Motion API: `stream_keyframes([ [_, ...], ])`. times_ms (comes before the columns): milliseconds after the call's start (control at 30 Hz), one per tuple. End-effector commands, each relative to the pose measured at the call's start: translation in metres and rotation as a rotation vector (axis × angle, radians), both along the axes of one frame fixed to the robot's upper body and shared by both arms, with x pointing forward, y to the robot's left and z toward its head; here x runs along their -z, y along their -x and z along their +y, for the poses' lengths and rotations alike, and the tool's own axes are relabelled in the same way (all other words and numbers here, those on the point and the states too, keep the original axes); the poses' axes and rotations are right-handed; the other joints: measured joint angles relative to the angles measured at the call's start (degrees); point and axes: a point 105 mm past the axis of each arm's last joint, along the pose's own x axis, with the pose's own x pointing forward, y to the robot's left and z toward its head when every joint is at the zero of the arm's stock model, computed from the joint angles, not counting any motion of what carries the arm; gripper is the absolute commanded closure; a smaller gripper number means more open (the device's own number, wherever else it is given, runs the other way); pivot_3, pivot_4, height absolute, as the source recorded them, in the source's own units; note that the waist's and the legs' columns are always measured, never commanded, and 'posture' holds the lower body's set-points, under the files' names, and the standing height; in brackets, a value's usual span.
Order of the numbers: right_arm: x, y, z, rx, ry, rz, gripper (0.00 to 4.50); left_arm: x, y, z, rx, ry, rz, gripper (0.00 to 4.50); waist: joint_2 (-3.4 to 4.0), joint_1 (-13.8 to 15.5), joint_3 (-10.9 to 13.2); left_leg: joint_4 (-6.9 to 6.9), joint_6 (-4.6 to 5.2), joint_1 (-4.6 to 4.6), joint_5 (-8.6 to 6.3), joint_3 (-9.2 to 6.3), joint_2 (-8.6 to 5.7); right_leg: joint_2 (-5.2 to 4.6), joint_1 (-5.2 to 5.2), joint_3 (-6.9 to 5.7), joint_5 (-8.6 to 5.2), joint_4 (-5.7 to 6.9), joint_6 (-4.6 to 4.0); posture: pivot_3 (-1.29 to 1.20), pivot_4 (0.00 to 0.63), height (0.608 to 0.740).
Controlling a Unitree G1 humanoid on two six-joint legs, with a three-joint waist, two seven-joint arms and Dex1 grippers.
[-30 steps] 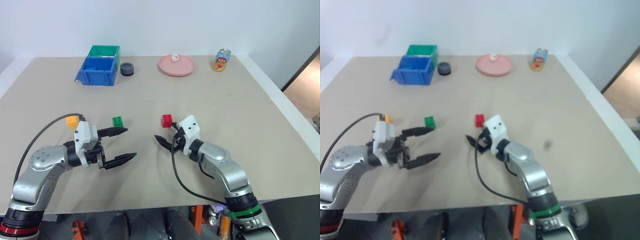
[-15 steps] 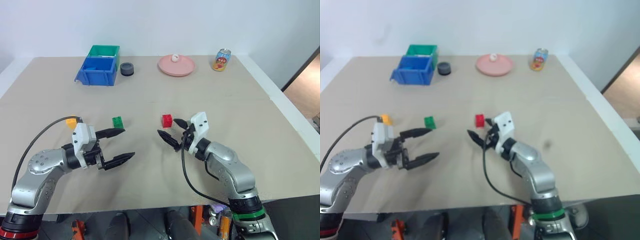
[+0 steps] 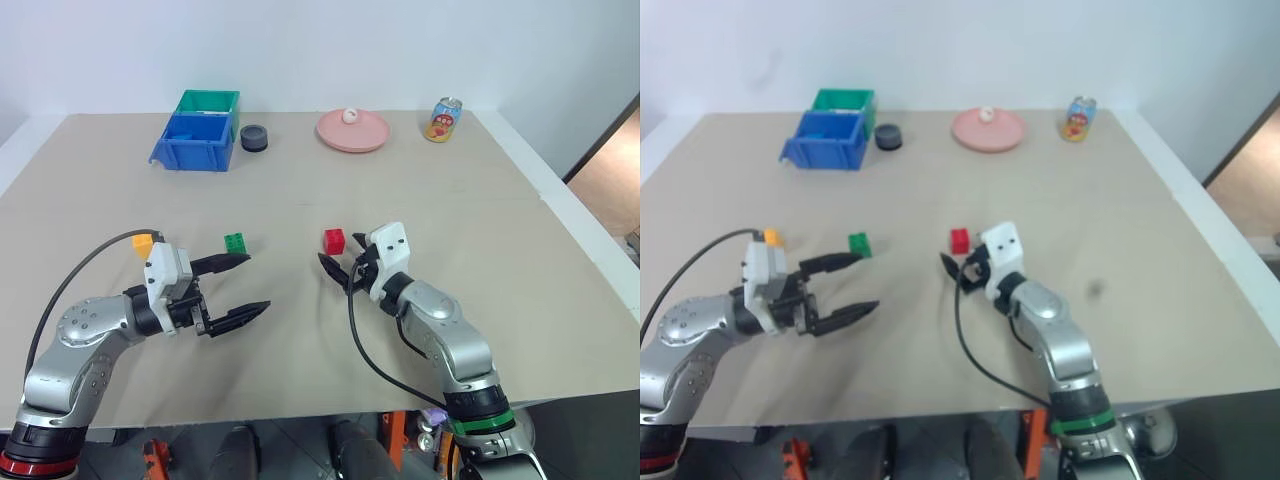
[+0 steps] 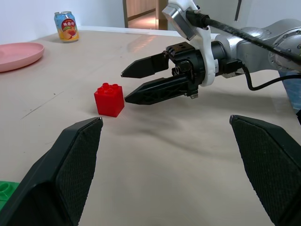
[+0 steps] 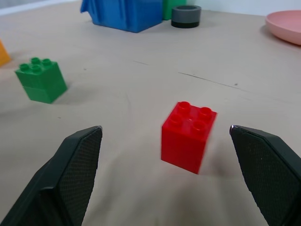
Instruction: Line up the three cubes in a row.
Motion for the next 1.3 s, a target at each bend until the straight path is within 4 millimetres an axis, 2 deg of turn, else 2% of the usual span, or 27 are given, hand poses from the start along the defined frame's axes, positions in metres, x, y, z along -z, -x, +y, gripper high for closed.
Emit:
stream_keyframes([
  [33, -0.008, -0.002, 0.003, 0.011, -0.017, -0.042, 0.0, -0.01, 0.0, -0.002, 0.008, 0.02, -0.036, 0.02, 0.0, 0.0, 0.0, 0.0, 0.0, 0.0, 0.0, 0.0, 0.0, 0.0, 0.0, 0.0, 0.01, 0.0, 0.0, 0.0, 0.15, 0.736],
  [433, 0.015, -0.017, 0.006, 0.069, 0.017, -0.03, 0.0, -0.013, 0.003, -0.005, 0.017, 0.043, -0.048, 0.02, 0.0, -0.01, 0.0, 0.0, 0.0, 0.01, 0.0, 0.0, 0.0, 0.01, 0.0, 0.0, 0.01, 0.0, 0.0, 0.0, 0.15, 0.736],
  [867, 0.01, -0.038, 0.017, 0.086, -0.001, -0.05, 0.0, -0.015, 0.004, -0.003, -0.014, 0.054, -0.057, 0.02, 0.0, -0.06, 0.0, 0.0, 0.0, 0.01, 0.0, -0.01, 0.01, 0.02, 0.01, 0.0, 0.02, 0.01, 0.0, 0.0, 0.15, 0.736],
  [967, 0.011, -0.041, 0.015, 0.093, 0.013, -0.055, 0.73, -0.015, 0.004, -0.003, -0.024, 0.053, -0.059, 0.0, 0.0, -0.07, 0.0, 0.0, 0.0, 0.01, 0.0, -0.01, 0.01, 0.02, 0.01, 0.0, 0.02, 0.01, 0.0, 0.0, 0.15, 0.736],
  [1033, 0.011, -0.043, 0.014, 0.099, 0.019, -0.058, 1.59, -0.015, 0.005, -0.002, -0.029, 0.051, -0.06, 0.0, 0.0, -0.08, 0.0, 0.0, 0.0, 0.01, 0.0, -0.01, 0.01, 0.02, 0.01, 0.0, 0.02, 0.01, 0.0, 0.0, 0.15, 0.736],
  [1167, 0.008, -0.044, 0.013, 0.099, 0.012, -0.07, 2.9, -0.015, 0.004, -0.001, -0.036, 0.048, -0.063, 0.0, 0.0, -0.11, 0.0, 0.0, 0.0, 0.01, 0.0, -0.01, 0.01, 0.03, 0.01, 0.0, 0.02, 0.01, 0.0, 0.0, 0.15, 0.736],
  [1300, 0.007, -0.045, 0.014, 0.095, 0.017, -0.078, 3.05, -0.017, 0.004, 0.0, -0.042, 0.047, -0.066, 0.0, 0.0, -0.11, 0.0, 0.0, 0.0, 0.01, 0.0, -0.01, 0.01, 0.03, 0.01, 0.01, 0.02, 0.01, 0.0, 0.0, 0.15, 0.736],
])
